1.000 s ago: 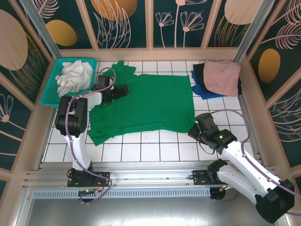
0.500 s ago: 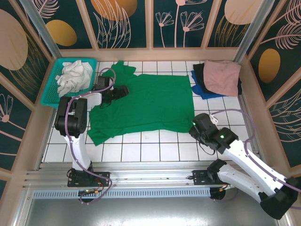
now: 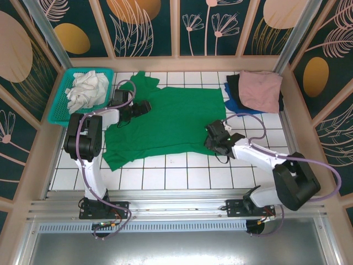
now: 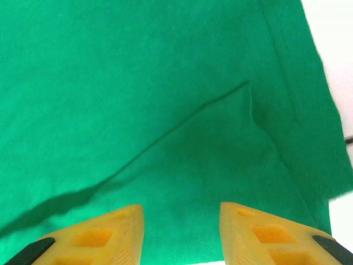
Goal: Fold and stack the t-shirts
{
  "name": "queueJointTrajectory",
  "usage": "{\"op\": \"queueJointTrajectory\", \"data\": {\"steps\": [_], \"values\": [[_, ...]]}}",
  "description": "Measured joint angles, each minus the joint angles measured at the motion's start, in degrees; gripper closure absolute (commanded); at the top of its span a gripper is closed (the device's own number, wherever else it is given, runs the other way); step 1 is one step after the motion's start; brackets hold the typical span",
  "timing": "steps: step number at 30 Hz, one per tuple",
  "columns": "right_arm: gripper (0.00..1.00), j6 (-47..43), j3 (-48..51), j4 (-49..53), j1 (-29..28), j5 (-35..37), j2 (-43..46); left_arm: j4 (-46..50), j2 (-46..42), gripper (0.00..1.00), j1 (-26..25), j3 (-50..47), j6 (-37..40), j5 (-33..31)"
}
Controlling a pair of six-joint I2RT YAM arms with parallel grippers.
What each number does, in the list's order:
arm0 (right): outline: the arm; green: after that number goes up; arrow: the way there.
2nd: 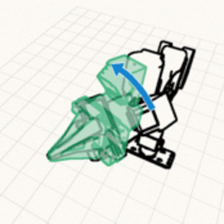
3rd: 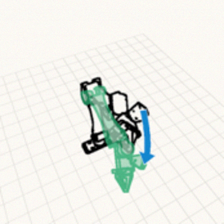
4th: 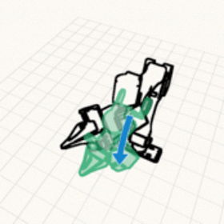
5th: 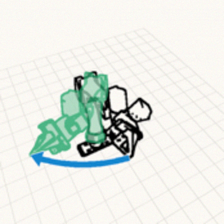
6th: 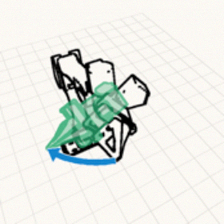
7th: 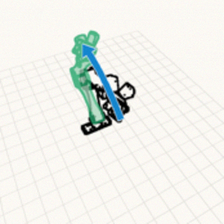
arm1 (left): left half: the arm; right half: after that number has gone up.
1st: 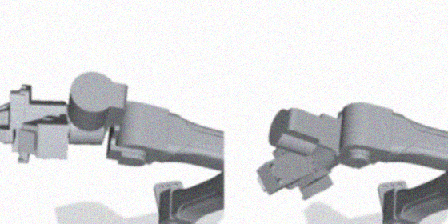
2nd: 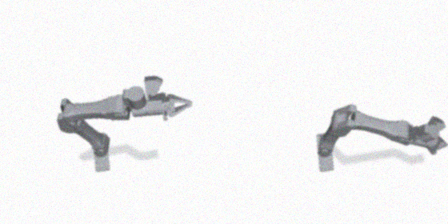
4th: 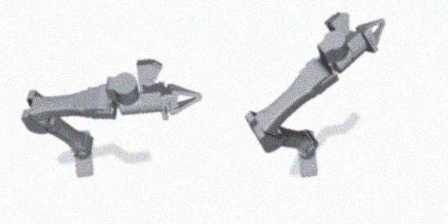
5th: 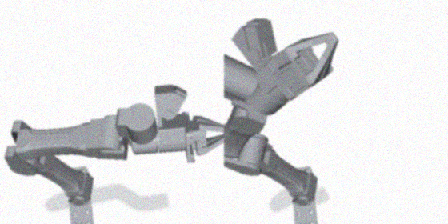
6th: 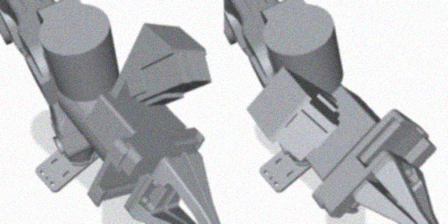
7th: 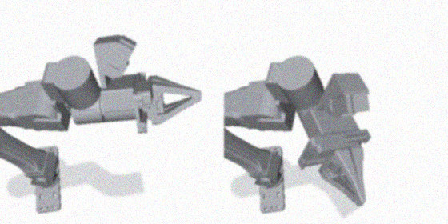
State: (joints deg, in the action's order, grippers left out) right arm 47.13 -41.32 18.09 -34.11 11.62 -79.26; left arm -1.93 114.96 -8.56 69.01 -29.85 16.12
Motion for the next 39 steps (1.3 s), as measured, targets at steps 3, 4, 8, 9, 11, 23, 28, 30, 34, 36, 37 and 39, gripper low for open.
{"op": "queueJointTrajectory", "data": {"steps": [3,4,8,9,11,23,28,30,34,36,37,39], "values": [[0.58,-1.0,-0.1,-1.0,2.6,-0.3,-3.4,0.3,0.0,0.02,0.0,0.2,0.2,0.0],[0.58,-1.4,-0.1,-1.0,3.3,-0.4,-4.5,0.5,0.1,0.01,0.0,0.3,0.2,0.0],[0.61,-2.7,-0.1,-1.2,6.1,-0.9,-7.4,2.1,0.5,0.02,0.1,1.6,0.3,0.0],[0.65,-3.3,-0.1,-1.5,6.5,-1.0,-7.9,2.5,0.7,0.02,0.2,2.0,0.3,0.0],[0.72,-4.2,-0.8,-1.9,6.8,-1.2,-8.7,3.2,1.0,0.01,0.3,2.7,0.3,0.0],[0.95,-9.8,-12.8,-0.8,7.8,-0.9,-18.3,7.0,4.5,0.02,1.5,9.0,0.9,-0.1],[0.92,-11.4,-16.7,1.3,8.6,0.4,-17.9,8.3,5.6,0.01,2.0,11.0,1.3,-0.1],[0.90,-11.5,-16.0,1.8,8.5,0.3,-16.7,8.2,5.6,0.01,2.0,10.9,1.3,0.0],[0.85,-11.1,-12.7,2.3,8.2,-0.4,-13.9,7.8,5.6,0.02,2.1,10.6,1.3,0.1],[0.84,-11.0,-11.0,3.1,7.5,-0.8,-13.0,7.2,5.6,0.01,2.1,10.3,1.3,0.2],[0.84,-10.8,-10.4,3.5,7.2,-0.8,-12.6,6.9,5.6,0.01,2.2,10.1,1.3,0.2],[0.83,-10.5,-8.8,4.3,6.4,-1.0,-11.2,6.3,5.5,0.01,2.2,9.7,1.3,0.2]]}}
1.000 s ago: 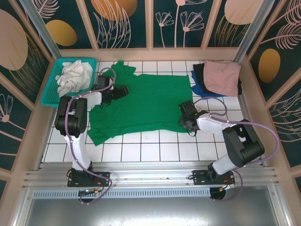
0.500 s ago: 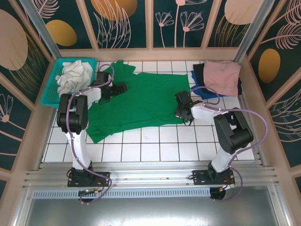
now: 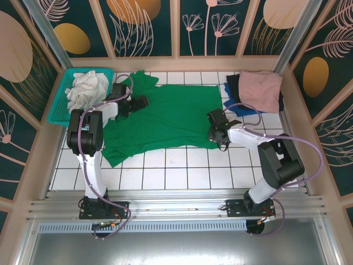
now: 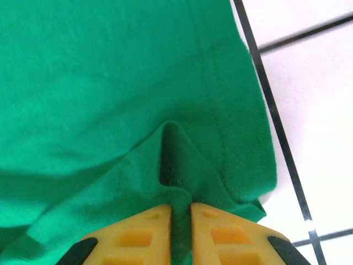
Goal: Fold and stack the t-shirts
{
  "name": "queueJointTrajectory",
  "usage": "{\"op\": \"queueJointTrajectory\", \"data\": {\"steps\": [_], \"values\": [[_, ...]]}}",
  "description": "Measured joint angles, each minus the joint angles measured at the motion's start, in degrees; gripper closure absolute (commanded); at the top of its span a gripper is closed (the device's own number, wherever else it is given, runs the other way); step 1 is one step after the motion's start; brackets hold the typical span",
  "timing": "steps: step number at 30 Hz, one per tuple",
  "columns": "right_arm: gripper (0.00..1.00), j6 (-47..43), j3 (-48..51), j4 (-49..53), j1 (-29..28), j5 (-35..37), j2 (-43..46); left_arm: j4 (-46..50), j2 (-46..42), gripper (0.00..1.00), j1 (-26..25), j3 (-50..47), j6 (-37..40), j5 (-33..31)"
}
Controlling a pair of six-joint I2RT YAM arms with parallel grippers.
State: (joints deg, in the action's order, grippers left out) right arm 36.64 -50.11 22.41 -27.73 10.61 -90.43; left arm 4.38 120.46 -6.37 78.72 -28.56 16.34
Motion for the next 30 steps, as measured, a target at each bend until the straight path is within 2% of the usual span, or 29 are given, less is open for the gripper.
{"op": "queueJointTrajectory", "data": {"steps": [5,7,12,14,17,21,26,27,28,30], "values": [[0.82,1.6,4.7,2.1,-2.0,-0.2,5.7,-0.8,-0.1,0.02,0.0,-0.4,0.0,0.0],[0.87,2.5,6.4,3.4,-2.7,-0.2,8.6,-0.8,-0.1,0.02,0.0,-0.4,0.0,0.0],[0.90,5.4,9.7,6.4,-3.3,-0.4,17.7,-0.8,-0.1,0.02,0.1,-0.4,0.0,0.1],[1.00,6.0,9.8,6.3,-4.1,-0.5,20.7,-1.0,-0.2,0.02,0.1,-0.5,0.0,0.2],[0.99,7.0,9.6,3.2,-5.0,-1.7,22.5,-1.1,-0.2,0.02,0.1,-0.6,0.0,0.2],[0.96,7.0,5.9,2.9,-7.8,-1.6,19.0,-1.2,-0.2,0.02,0.1,-0.6,0.0,0.4],[0.93,12.5,6.2,9.1,-14.8,0.1,20.9,-1.1,-0.2,0.02,0.1,-0.6,0.0,0.4],[0.90,14.1,7.4,11.0,-15.8,0.5,22.3,-1.1,-0.2,0.02,0.1,-0.6,0.0,0.4],[0.83,16.2,9.0,13.5,-16.7,1.0,24.4,-1.1,-0.2,0.02,0.1,-0.6,0.0,0.4],[0.82,19.1,11.4,17.7,-17.5,1.8,29.4,-1.1,-0.2,0.02,0.1,-0.6,0.0,0.6]]}}
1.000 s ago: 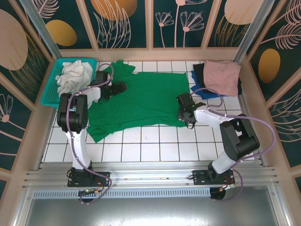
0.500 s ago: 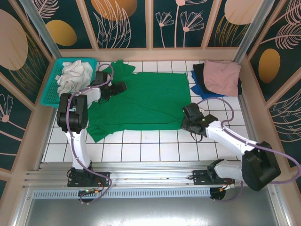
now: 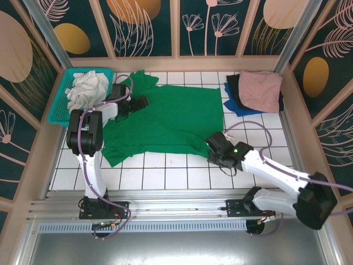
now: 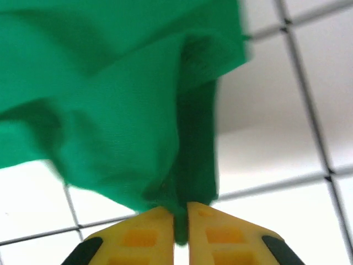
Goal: Fold and stack the t-shirts
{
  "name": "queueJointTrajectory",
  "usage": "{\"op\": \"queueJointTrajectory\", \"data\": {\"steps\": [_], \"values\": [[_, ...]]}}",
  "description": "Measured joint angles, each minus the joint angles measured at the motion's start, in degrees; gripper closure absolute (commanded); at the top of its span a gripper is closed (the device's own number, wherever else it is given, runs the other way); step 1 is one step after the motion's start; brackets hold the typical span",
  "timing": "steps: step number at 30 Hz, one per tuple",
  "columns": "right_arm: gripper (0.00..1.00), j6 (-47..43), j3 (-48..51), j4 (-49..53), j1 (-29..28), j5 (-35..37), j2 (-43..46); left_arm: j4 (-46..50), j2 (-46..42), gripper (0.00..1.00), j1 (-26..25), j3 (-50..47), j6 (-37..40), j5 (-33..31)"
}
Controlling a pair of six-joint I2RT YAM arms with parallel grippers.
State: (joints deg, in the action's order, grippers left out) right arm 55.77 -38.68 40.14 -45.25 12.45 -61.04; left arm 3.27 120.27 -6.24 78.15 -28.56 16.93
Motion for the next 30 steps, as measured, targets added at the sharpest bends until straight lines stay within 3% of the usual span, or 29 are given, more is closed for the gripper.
{"op": "queueJointTrajectory", "data": {"steps": [5,9,13,21,26,30], "values": [[0.68,2.8,0.3,3.9,1.7,3.1,12.3,0.5,-0.3,0.01,0.2,0.0,0.0,0.7],[0.60,0.7,-1.6,-0.6,2.3,4.2,11.0,2.4,-3.6,0.02,0.3,-3.3,0.0,0.4],[0.59,-4.8,-4.4,-12.2,5.1,1.4,-2.8,5.2,-11.3,0.01,0.3,-9.3,0.3,-2.1],[0.64,-16.3,-18.3,-26.8,18.9,-4.8,-39.1,5.7,-33.0,0.01,0.1,-27.7,-0.4,-6.2],[0.63,-21.1,-29.2,-28.0,22.7,-5.5,-49.7,7.3,-39.4,0.04,-1.9,-38.7,-3.1,-9.8],[0.61,-24.0,-36.3,-28.7,24.7,-7.4,-55.5,10.1,-41.8,0.09,-5.7,-41.6,-5.3,-13.5]]}}
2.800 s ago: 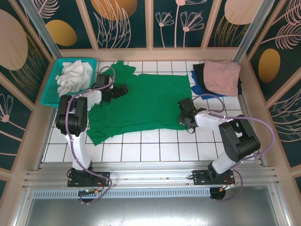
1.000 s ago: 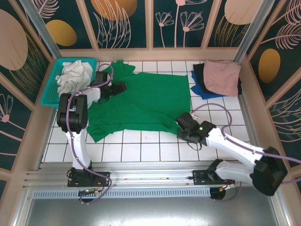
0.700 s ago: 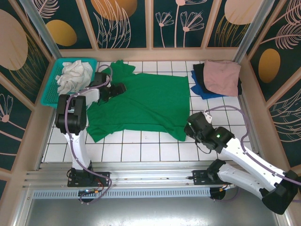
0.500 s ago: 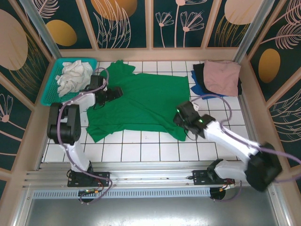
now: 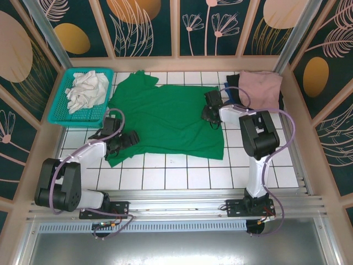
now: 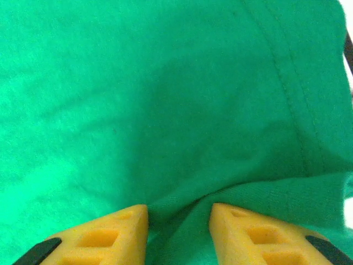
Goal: Fold and stack the t-shirts
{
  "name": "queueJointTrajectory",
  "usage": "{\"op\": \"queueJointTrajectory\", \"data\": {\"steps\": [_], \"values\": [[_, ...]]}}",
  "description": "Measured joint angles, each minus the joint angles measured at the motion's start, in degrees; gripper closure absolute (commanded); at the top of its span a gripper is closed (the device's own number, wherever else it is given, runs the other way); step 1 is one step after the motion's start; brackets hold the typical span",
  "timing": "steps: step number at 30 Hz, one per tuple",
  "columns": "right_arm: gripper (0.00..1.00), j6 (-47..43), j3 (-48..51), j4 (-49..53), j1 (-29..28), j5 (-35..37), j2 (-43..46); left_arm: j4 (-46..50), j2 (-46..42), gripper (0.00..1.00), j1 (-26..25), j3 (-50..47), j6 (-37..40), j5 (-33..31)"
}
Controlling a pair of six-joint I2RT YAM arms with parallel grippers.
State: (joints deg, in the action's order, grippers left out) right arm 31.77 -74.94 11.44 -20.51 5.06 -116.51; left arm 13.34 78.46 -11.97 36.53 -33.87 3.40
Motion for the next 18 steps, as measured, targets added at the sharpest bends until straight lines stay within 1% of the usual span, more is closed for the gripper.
{"op": "queueJointTrajectory", "data": {"steps": [3,6,8,11,12,13,14,15,17,18], "values": [[0.55,-2.1,-5.2,-0.1,1.8,-1.9,-3.7,0.5,-1.4,0.19,-2.5,-0.7,-1.7,-1.2],[0.48,-4.1,-8.4,0.6,3.2,-2.8,-5.3,1.0,-3.0,0.31,-4.8,-1.7,-3.4,-2.4],[0.41,-5.1,-8.2,1.7,3.8,-3.3,-4.8,1.6,-4.1,0.44,-6.5,-2.7,-4.5,-2.8],[0.38,-6.0,-4.3,2.5,3.9,-3.7,-1.2,3.1,-5.8,0.54,-9.0,-4.4,-6.4,-3.4],[0.37,-6.0,-1.9,2.6,3.7,-3.7,1.1,3.7,-6.4,0.55,-10.0,-5.0,-7.0,-3.5],[0.37,-6.0,0.9,2.8,3.3,-3.6,3.8,4.3,-7.2,0.54,-10.8,-5.5,-7.6,-3.5],[0.36,-6.0,3.2,3.1,2.9,-3.6,6.3,4.9,-7.9,0.48,-11.5,-5.8,-8.1,-3.6],[0.36,-6.0,5.8,3.2,2.2,-3.6,9.4,5.3,-8.6,0.39,-12.2,-6.0,-8.5,-3.7],[0.36,-6.0,10.1,3.2,0.5,-3.6,14.5,6.0,-9.4,0.27,-13.0,-6.0,-9.3,-4.1],[0.36,-6.0,12.3,2.9,-0.5,-3.7,17.1,6.3,-9.4,0.24,-13.2,-5.9,-9.6,-4.8]]}}
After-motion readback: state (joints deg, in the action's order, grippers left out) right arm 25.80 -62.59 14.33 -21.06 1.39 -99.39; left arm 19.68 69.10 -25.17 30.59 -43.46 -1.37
